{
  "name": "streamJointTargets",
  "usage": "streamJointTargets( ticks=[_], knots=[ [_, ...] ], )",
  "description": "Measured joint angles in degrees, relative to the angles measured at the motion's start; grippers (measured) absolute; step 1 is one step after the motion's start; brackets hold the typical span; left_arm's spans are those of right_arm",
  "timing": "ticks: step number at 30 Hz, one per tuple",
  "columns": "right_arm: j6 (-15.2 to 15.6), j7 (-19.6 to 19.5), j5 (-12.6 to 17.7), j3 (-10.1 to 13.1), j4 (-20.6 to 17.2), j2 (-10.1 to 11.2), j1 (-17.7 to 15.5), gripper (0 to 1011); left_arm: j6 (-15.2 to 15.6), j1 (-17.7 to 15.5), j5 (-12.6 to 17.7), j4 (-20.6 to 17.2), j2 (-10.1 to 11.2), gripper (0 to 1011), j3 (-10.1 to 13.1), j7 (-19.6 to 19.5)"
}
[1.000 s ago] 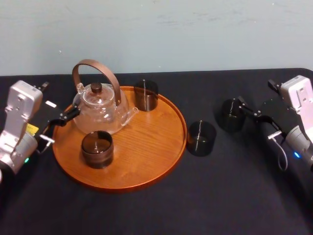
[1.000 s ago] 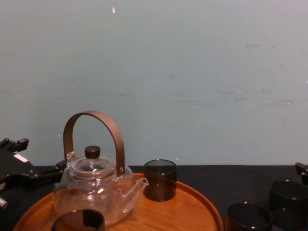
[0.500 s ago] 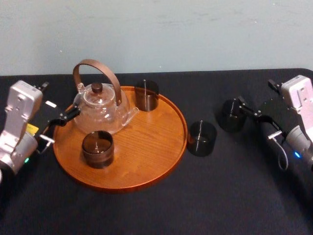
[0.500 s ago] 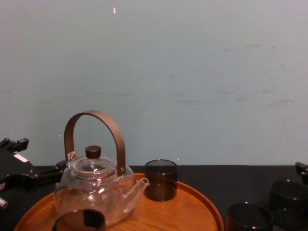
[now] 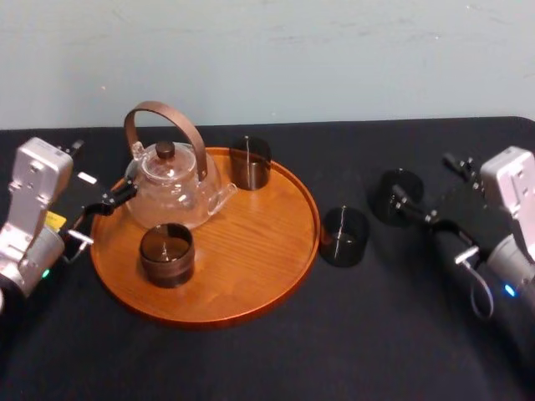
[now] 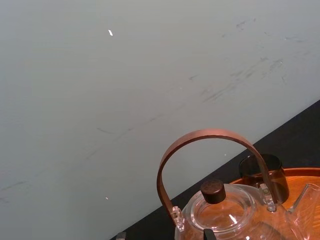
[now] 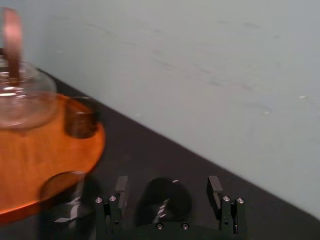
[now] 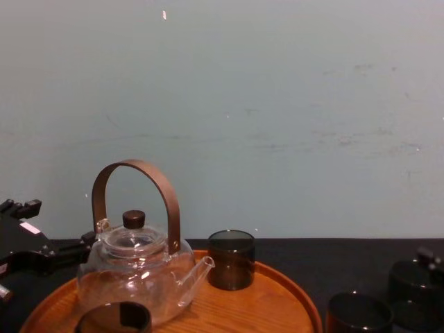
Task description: Pick up the glass from the table and place it on the tray.
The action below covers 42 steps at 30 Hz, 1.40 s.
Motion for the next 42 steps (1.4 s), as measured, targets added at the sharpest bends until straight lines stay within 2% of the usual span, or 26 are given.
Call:
streamJointTargets(
  ticks=[11, 19, 25, 33, 42],
  knots=[
    [1.3, 3.0, 1.6, 0.6, -3.9, 0.5, -4.7, 1002, 0.0, 0.0, 0.0, 0.0, 0.0, 1001, 0.0, 0.0],
    [2.2, 7.3, 4.3, 0.7, -4.1, -0.7, -5.9, 1002, 0.0, 0.0, 0.0, 0.0, 0.0, 1002, 0.0, 0.0],
    [3.5, 9.2, 5.3, 0.7, -2.6, -2.1, -5.3, 1002, 0.0, 0.0, 0.0, 0.0, 0.0, 1001, 0.0, 0.0],
    [7.8, 11.7, 6.8, 1.1, -0.2, -4.0, -3.1, 1002, 0.0, 0.0, 0.0, 0.0, 0.0, 1001, 0.0, 0.0],
    [12.9, 12.3, 5.5, 0.6, 0.5, -5.5, -0.8, 1002, 0.0, 0.0, 0.0, 0.0, 0.0, 1001, 0.0, 0.0]
  ],
)
